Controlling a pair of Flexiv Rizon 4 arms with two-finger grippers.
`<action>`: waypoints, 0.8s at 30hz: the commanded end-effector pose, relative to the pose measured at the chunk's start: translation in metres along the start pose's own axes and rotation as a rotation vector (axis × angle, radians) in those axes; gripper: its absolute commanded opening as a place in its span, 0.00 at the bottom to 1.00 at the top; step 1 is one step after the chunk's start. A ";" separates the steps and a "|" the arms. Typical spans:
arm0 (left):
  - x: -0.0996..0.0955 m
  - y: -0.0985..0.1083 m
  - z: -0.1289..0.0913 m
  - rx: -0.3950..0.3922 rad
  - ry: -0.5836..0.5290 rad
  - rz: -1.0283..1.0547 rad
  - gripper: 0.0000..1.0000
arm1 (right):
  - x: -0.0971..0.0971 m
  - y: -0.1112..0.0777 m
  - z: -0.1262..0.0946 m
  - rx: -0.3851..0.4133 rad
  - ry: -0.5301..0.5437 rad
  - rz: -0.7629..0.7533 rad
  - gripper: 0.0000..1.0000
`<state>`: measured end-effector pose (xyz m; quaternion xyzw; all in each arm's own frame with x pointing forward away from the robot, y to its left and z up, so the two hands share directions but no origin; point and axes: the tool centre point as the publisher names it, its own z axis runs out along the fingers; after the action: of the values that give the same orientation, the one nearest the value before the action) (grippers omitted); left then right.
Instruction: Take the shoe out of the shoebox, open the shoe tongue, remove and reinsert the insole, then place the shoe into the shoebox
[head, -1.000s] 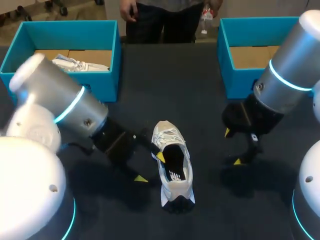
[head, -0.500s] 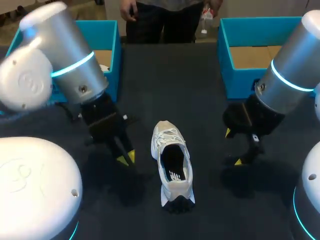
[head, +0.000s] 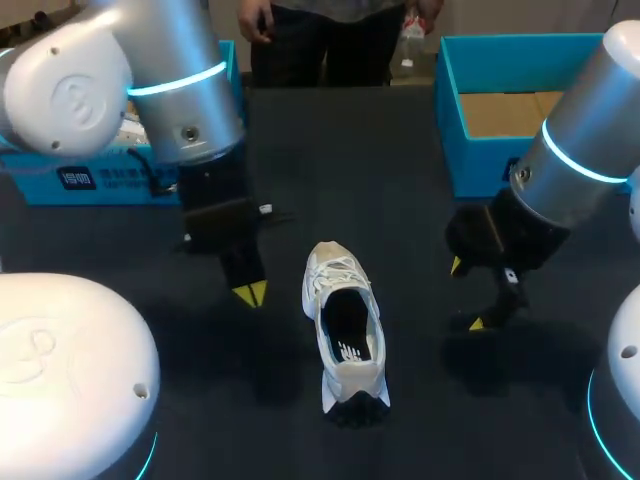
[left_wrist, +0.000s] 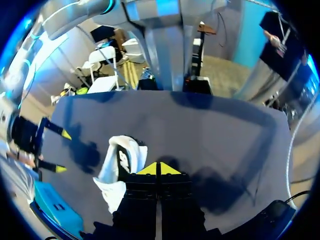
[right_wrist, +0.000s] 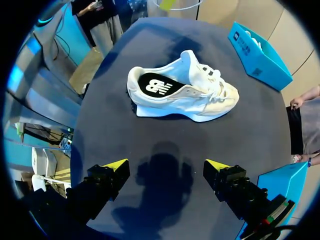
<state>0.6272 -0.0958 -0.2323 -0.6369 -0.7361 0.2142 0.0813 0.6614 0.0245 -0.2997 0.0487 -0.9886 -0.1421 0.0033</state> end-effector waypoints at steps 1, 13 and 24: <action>-0.026 -0.008 -0.003 -0.077 0.273 0.069 0.00 | 0.001 0.000 0.001 0.001 -0.002 -0.001 1.00; -0.026 -0.006 -0.001 -0.071 0.283 0.070 0.00 | 0.001 -0.035 -0.030 0.070 0.006 0.008 1.00; -0.034 -0.018 0.029 -0.063 0.281 0.120 0.00 | 0.002 -0.083 -0.055 0.035 -0.049 0.058 1.00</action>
<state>0.6060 -0.1326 -0.2421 -0.7045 -0.6859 0.1113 0.1442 0.6814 -0.0558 -0.2749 0.0167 -0.9936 -0.1114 -0.0018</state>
